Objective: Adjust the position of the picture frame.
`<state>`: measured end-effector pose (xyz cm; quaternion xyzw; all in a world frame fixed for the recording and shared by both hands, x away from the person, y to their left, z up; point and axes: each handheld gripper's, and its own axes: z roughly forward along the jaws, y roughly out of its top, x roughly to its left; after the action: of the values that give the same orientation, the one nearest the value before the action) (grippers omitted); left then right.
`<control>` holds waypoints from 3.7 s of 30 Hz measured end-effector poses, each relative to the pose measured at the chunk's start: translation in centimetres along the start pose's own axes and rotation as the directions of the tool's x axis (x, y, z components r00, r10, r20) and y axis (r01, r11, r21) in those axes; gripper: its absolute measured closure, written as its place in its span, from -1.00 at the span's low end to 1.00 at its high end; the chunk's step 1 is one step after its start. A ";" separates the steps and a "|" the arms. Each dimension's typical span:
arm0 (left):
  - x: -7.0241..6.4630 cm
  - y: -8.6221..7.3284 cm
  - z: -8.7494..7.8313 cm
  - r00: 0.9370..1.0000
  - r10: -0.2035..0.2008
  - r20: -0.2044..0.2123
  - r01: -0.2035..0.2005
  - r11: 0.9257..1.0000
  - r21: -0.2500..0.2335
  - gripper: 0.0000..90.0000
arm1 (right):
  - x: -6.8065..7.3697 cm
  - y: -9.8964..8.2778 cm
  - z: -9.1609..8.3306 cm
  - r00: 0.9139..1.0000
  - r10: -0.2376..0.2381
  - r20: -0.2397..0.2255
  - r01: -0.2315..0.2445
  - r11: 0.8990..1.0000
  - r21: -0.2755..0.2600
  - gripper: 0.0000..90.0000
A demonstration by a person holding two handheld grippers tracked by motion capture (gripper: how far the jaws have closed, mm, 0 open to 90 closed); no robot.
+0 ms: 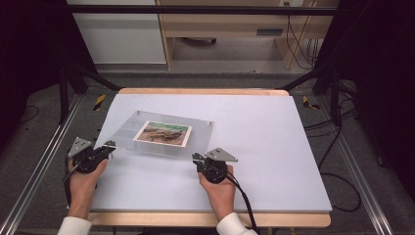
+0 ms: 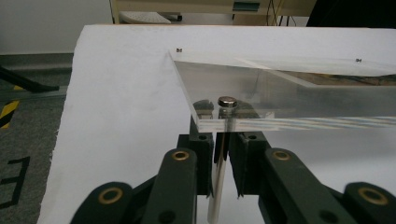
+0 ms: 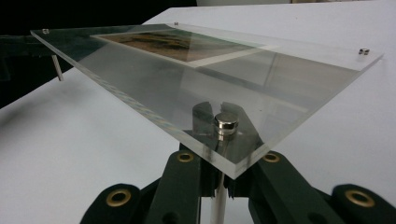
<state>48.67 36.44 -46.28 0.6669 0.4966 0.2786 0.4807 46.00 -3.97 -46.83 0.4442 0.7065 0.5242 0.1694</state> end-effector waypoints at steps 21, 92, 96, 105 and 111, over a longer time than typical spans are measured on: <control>-2.6 1.6 -0.9 1.000 0.017 0.015 -0.017 1.000 -0.007 0.87 | -1.2 2.2 -1.6 0.999 -0.025 0.033 0.025 1.000 -0.008 0.86; -16.5 0.8 1.3 0.995 0.016 0.095 -0.011 0.999 -0.054 0.86 | -11.8 1.5 -11.5 0.996 -0.005 0.093 0.006 1.000 -0.014 0.87; -16.6 0.6 1.3 0.996 0.023 0.090 -0.019 0.999 -0.045 0.86 | -11.8 1.3 -11.5 0.996 -0.004 0.088 0.005 1.000 -0.004 0.87; -16.8 -0.4 1.2 0.996 0.034 0.078 -0.032 0.999 -0.016 0.86 | -11.8 0.3 -11.4 0.996 0.005 0.084 -0.005 1.000 0.009 0.88; -16.8 -0.9 1.3 0.996 0.033 0.087 -0.035 0.999 0.019 0.86 | -11.9 -0.2 -11.4 0.997 0.005 0.081 -0.008 0.999 0.035 0.88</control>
<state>43.51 20.43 -45.77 0.6915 0.4669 0.2524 0.4900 44.37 -20.28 -45.20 0.4700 0.7068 0.4939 0.1884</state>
